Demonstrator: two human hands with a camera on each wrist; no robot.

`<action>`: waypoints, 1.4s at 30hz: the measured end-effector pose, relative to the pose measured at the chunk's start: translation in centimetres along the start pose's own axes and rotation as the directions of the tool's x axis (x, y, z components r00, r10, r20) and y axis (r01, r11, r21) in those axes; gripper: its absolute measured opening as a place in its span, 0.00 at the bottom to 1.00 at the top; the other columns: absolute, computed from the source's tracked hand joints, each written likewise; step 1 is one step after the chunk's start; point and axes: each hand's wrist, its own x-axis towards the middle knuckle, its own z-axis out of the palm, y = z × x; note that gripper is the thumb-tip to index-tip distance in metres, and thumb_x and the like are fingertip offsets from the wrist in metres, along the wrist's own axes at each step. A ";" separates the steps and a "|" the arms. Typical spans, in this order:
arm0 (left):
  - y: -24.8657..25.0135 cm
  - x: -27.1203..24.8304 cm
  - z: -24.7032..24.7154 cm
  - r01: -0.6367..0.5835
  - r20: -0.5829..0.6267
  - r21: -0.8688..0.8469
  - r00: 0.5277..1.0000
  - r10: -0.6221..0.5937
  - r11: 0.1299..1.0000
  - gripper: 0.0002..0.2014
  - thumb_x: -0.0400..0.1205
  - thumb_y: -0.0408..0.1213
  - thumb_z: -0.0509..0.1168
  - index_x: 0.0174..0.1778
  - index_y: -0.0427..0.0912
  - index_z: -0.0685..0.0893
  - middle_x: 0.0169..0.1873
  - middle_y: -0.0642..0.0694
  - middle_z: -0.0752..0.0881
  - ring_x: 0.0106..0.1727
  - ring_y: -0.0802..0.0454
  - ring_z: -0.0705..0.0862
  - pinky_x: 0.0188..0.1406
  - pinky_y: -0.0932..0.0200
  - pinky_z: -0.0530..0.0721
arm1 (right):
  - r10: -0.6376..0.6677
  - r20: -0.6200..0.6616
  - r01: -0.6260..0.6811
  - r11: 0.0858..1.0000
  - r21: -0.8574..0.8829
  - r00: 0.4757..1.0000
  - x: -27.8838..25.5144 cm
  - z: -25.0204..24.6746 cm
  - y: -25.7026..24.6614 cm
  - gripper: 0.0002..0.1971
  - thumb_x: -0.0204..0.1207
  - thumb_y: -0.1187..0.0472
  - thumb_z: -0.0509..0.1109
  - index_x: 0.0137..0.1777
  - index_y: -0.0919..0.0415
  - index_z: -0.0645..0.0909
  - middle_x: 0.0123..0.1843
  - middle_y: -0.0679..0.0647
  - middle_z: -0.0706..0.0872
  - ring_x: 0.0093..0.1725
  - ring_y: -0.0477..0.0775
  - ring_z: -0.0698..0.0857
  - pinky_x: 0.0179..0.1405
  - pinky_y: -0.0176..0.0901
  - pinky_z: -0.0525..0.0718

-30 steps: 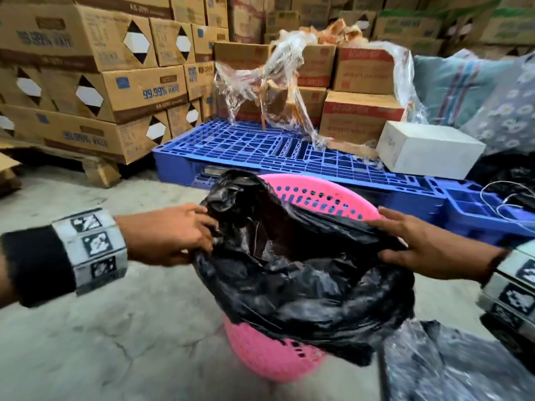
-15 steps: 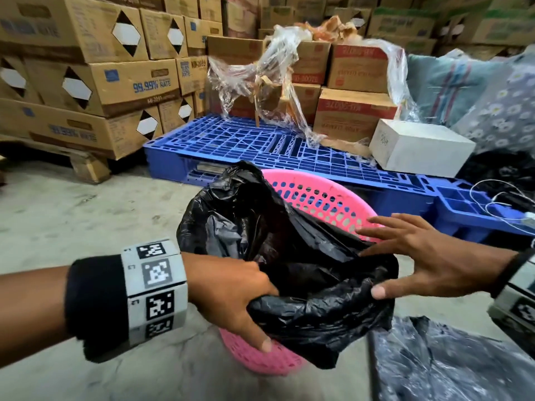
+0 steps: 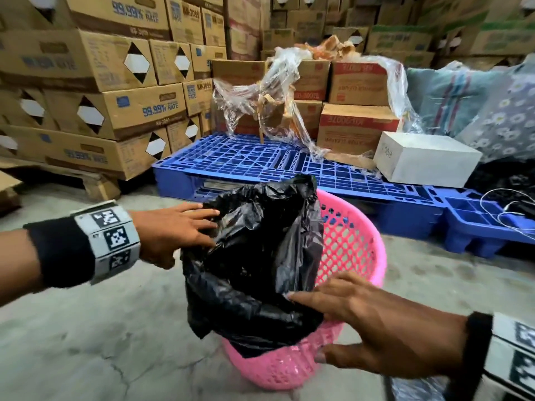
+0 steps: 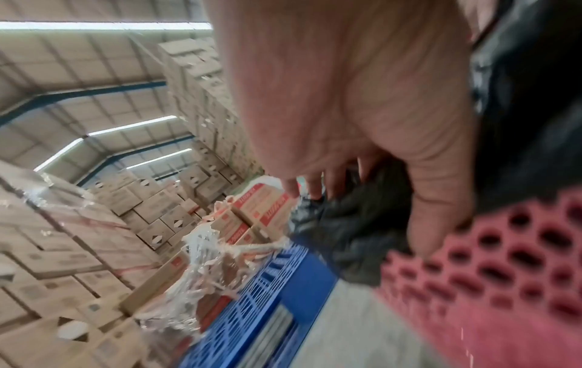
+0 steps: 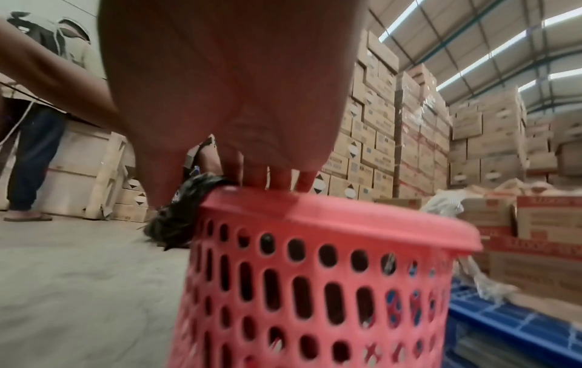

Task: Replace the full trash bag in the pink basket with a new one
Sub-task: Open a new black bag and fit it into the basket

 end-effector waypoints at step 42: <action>9.9 -2.0 -1.8 -0.322 -0.599 -0.612 0.785 -0.157 0.723 0.12 0.73 0.55 0.67 0.38 0.51 0.76 0.32 0.58 0.75 0.37 0.60 0.74 0.35 0.60 0.73 | -0.029 -0.160 0.009 0.992 -0.126 0.987 -3.6 -2.5 5.2 0.22 0.68 0.32 0.67 0.40 0.51 0.74 0.37 0.40 0.72 0.34 0.45 0.75 0.28 0.45 0.78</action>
